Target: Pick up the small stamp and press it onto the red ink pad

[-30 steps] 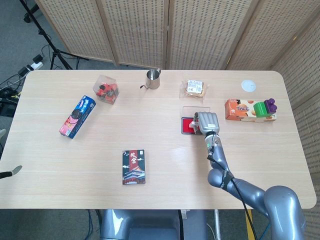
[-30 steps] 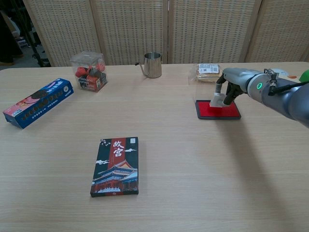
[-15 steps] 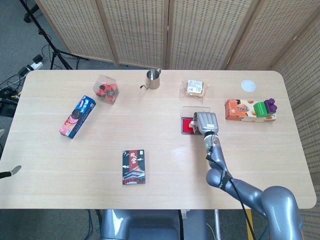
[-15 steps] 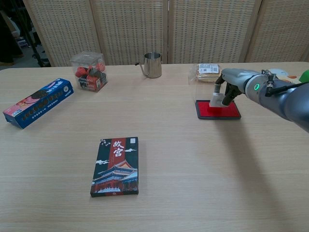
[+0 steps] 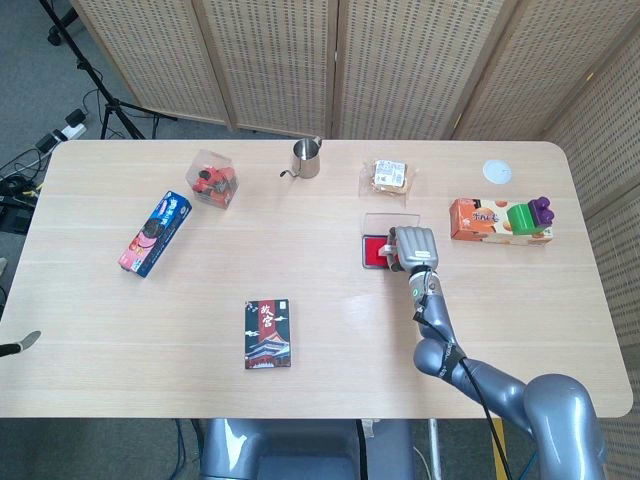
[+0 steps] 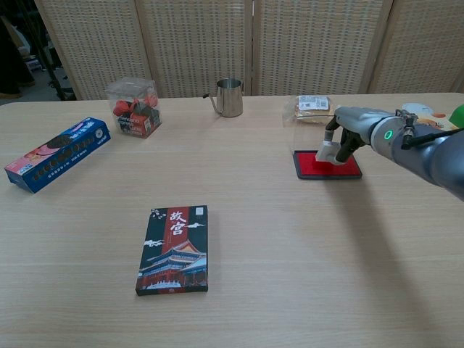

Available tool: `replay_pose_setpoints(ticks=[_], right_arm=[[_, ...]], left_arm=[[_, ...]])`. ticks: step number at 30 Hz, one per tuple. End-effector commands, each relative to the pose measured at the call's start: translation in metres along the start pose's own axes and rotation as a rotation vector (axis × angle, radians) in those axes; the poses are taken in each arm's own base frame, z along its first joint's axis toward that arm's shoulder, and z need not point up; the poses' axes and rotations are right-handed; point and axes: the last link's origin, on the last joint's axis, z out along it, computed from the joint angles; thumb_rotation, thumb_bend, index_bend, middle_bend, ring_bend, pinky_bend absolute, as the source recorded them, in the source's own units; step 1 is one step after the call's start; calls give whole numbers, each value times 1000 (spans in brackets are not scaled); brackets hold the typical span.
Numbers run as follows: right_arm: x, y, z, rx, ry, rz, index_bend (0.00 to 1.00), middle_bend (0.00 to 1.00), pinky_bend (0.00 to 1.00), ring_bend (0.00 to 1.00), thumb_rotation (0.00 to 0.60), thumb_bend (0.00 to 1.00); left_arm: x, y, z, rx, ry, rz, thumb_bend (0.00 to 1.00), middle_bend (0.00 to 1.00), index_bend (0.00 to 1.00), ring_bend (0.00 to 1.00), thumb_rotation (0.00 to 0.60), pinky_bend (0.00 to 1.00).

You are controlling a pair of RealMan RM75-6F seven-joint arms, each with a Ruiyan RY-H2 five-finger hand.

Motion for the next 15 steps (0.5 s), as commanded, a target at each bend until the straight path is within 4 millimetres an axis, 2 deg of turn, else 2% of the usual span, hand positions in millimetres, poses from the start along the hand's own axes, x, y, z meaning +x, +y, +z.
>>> replay_pose_setpoints(ticks=[1, 15], right_arm=[[3, 0, 0, 3, 9, 12, 575, 947, 1000, 1000, 600, 620], [39, 2, -10, 28, 38, 117, 575, 947, 1000, 1000, 600, 620]], left_arm=[[0, 0, 0, 0, 1, -1, 10, 0, 0, 0, 600, 0], [-1, 1, 0, -4, -4, 5, 11, 0, 0, 0, 600, 0]])
